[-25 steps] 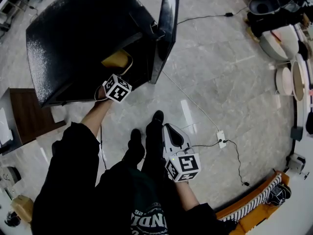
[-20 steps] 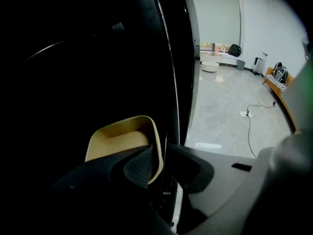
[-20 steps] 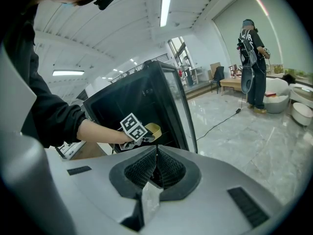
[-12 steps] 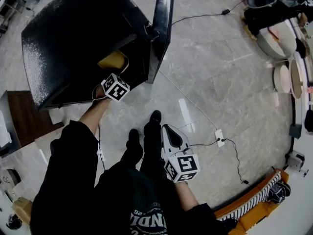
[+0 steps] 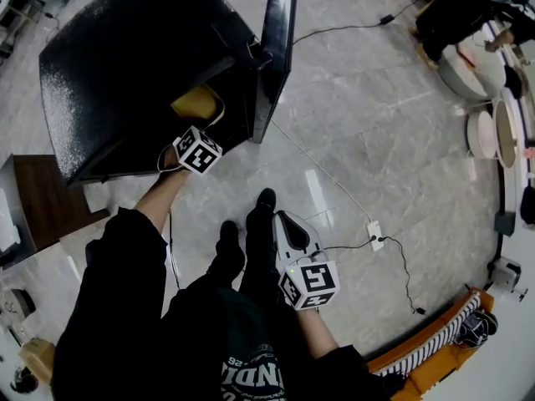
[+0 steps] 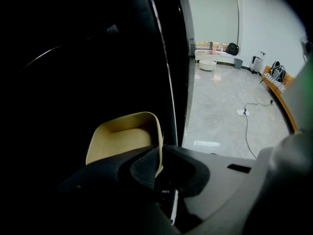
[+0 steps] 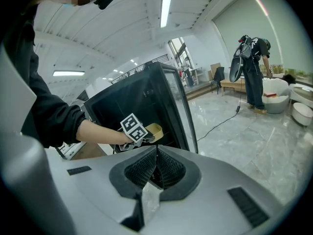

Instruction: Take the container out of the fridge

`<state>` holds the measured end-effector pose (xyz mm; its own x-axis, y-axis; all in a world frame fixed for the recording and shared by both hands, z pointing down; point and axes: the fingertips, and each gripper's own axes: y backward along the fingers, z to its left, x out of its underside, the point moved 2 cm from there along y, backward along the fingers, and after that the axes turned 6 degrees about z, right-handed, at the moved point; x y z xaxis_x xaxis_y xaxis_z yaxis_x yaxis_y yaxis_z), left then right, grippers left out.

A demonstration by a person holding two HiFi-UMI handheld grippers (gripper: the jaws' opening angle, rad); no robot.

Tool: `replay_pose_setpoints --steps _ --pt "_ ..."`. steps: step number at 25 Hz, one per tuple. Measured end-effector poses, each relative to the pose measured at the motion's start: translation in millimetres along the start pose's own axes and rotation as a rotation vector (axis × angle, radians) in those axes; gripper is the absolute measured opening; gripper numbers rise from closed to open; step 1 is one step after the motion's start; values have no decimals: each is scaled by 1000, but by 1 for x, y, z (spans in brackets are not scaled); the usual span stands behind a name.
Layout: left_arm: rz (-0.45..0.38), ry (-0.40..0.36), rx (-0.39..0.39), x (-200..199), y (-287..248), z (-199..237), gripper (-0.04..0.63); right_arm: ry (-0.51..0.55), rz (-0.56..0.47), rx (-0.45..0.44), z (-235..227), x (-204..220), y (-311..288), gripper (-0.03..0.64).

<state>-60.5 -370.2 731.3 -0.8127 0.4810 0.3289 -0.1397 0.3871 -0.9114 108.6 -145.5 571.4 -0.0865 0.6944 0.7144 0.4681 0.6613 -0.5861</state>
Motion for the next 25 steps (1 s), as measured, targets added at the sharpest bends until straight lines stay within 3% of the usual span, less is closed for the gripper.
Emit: replay_pose_setpoints --steps 12,25 --pt "-37 -26 13 1 37 -15 28 8 -39 -14 15 -7 2 35" --pt "-82 -104 39 7 85 -48 28 17 -69 -23 37 0 12 35"
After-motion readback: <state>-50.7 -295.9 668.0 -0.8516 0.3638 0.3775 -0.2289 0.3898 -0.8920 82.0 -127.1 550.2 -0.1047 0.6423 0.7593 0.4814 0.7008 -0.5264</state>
